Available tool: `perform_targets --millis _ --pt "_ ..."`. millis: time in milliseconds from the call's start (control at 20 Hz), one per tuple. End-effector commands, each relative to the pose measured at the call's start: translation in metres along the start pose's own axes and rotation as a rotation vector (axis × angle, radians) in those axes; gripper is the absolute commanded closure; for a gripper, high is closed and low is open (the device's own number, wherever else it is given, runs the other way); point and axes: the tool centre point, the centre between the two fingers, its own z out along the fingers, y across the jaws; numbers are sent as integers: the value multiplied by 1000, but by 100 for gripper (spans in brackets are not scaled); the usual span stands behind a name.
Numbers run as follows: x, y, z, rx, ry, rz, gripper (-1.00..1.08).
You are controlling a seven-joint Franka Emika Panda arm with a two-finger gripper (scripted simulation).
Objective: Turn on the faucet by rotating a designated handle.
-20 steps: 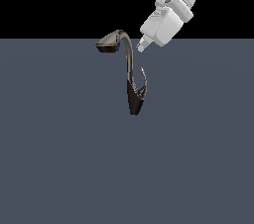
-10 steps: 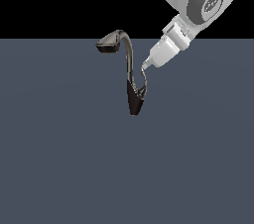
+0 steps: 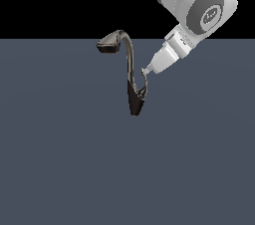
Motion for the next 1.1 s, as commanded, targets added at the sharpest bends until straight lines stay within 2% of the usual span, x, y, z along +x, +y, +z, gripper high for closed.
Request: perform_targets --millis 0,850,950,1050 --pt "0 0 0 1 -1 1 108" --pt "-15 46 0 1 -1 1 108" --pt "-9 40 -2 11 5 6 108" --pt "-7 47 -1 10 4 5 108"
